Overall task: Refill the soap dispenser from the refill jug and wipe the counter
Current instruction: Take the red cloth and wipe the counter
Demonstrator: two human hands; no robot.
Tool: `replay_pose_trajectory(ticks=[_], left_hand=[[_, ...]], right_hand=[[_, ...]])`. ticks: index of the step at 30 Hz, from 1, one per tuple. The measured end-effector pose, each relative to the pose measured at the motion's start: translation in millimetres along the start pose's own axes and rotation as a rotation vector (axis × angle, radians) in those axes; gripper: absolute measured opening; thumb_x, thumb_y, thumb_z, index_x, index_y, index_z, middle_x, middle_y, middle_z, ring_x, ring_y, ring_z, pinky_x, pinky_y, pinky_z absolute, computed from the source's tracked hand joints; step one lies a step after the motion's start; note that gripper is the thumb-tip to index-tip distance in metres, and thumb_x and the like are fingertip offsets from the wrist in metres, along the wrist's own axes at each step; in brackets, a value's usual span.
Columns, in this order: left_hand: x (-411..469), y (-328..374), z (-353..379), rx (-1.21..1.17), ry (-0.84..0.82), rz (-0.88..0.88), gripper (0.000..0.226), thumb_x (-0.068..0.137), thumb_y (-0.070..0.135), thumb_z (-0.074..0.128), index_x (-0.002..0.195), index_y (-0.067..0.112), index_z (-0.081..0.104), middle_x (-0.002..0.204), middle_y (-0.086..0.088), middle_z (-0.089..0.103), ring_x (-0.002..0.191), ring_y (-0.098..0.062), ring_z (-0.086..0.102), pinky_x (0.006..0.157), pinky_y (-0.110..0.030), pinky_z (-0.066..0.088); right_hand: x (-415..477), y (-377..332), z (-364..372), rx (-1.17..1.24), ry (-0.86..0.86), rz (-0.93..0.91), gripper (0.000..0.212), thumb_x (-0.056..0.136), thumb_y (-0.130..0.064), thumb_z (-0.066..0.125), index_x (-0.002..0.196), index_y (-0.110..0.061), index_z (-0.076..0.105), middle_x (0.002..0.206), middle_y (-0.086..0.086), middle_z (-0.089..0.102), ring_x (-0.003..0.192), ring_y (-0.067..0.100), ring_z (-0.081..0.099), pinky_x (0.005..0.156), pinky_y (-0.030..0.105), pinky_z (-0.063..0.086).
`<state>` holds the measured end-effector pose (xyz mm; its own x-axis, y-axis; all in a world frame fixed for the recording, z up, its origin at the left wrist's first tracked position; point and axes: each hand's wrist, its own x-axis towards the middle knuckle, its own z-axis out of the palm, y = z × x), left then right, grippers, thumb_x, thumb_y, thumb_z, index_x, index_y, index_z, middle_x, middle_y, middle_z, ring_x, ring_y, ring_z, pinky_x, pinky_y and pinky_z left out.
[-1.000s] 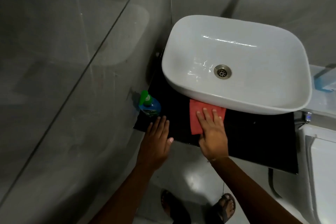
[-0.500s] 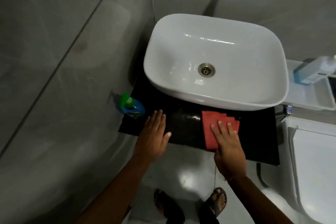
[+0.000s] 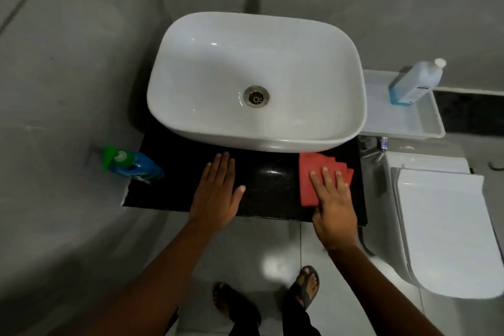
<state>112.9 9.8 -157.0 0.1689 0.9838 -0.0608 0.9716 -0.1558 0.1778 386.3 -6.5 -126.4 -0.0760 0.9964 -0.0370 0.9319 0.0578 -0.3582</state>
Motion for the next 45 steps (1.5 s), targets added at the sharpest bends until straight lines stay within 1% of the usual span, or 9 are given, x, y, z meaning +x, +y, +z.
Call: replay_pose_trajectory(ticks=[7, 13, 17, 21, 24, 30, 35, 41, 45], left_hand=[[9, 37, 0, 0.0, -0.017, 0.028, 0.072, 0.097, 0.047, 0.028, 0.15, -0.002, 0.033, 0.16, -0.021, 0.028, 0.15, -0.035, 0.023, 0.122, -0.049, 0.02], [16, 77, 12, 0.021, -0.044, 0.075, 0.073, 0.098, 0.049, 0.024, 0.153, 0.001, 0.027, 0.163, -0.018, 0.021, 0.152, -0.032, 0.016, 0.123, -0.048, 0.018], [23, 101, 15, 0.025, -0.045, 0.08, 0.072, 0.099, 0.049, 0.026, 0.153, 0.001, 0.027, 0.163, -0.018, 0.021, 0.152, -0.031, 0.016, 0.123, -0.047, 0.018], [22, 108, 14, 0.016, -0.037, 0.057, 0.072, 0.099, 0.048, 0.026, 0.153, 0.001, 0.026, 0.163, -0.019, 0.02, 0.153, -0.031, 0.015, 0.124, -0.047, 0.015], [21, 118, 16, 0.035, -0.051, 0.072, 0.073, 0.1, 0.05, 0.023, 0.154, 0.001, 0.024, 0.164, -0.018, 0.017, 0.153, -0.03, 0.011, 0.124, -0.047, 0.014], [26, 150, 21, 0.037, -0.084, 0.062, 0.075, 0.099, 0.052, 0.021, 0.155, 0.001, 0.02, 0.165, -0.018, 0.013, 0.154, -0.03, 0.005, 0.125, -0.045, 0.008], [31, 170, 23, -0.024, -0.098, 0.132, 0.072, 0.101, 0.049, 0.027, 0.154, 0.002, 0.022, 0.165, -0.016, 0.013, 0.154, -0.029, 0.004, 0.124, -0.046, 0.01], [51, 192, 22, -0.004, -0.137, 0.18, 0.071, 0.101, 0.048, 0.029, 0.155, 0.003, 0.019, 0.165, -0.015, 0.009, 0.154, -0.03, 0.002, 0.122, -0.044, 0.008], [93, 224, 23, -0.016, -0.153, 0.22, 0.07, 0.102, 0.048, 0.027, 0.156, 0.004, 0.015, 0.165, -0.014, 0.001, 0.153, -0.032, -0.003, 0.121, -0.042, 0.0]], right_hand=[[-54, 27, 3, -0.103, -0.037, -0.265, 0.076, 0.078, 0.005, 0.058, 0.146, -0.023, 0.039, 0.155, 0.004, 0.034, 0.146, 0.034, 0.022, 0.112, 0.059, 0.033], [-14, 59, -21, 0.008, -0.014, 0.065, 0.08, 0.079, -0.003, 0.055, 0.151, -0.025, 0.028, 0.16, 0.005, 0.023, 0.148, 0.037, 0.011, 0.117, 0.059, 0.021], [8, 56, -22, -0.051, -0.053, -0.062, 0.087, 0.076, 0.0, 0.054, 0.152, -0.028, 0.023, 0.161, 0.005, 0.019, 0.149, 0.036, 0.008, 0.121, 0.049, 0.004], [-47, 89, -22, -0.051, -0.032, -0.232, 0.082, 0.072, 0.006, 0.057, 0.146, -0.025, 0.039, 0.156, 0.002, 0.033, 0.146, 0.034, 0.021, 0.117, 0.053, 0.021], [-41, 102, -28, 0.017, -0.017, -0.079, 0.077, 0.079, 0.0, 0.054, 0.148, -0.026, 0.035, 0.157, 0.003, 0.03, 0.147, 0.033, 0.019, 0.114, 0.055, 0.031], [38, 89, -35, 0.039, -0.093, -0.041, 0.09, 0.073, 0.002, 0.052, 0.151, -0.035, 0.025, 0.162, -0.001, 0.013, 0.15, 0.033, 0.002, 0.122, 0.048, 0.014], [3, 126, -41, 0.015, -0.031, -0.22, 0.078, 0.075, 0.003, 0.048, 0.144, -0.034, 0.041, 0.157, -0.003, 0.031, 0.146, 0.029, 0.023, 0.114, 0.041, 0.034], [51, 134, -47, 0.422, 0.134, 0.076, 0.076, 0.078, 0.012, 0.05, 0.14, -0.032, 0.048, 0.145, 0.001, 0.05, 0.126, 0.021, 0.055, 0.101, 0.033, 0.048], [111, 172, -62, 0.64, 0.248, 0.273, 0.062, 0.083, 0.009, 0.057, 0.13, -0.031, 0.057, 0.119, -0.004, 0.066, 0.109, 0.017, 0.063, 0.094, 0.005, 0.039]])
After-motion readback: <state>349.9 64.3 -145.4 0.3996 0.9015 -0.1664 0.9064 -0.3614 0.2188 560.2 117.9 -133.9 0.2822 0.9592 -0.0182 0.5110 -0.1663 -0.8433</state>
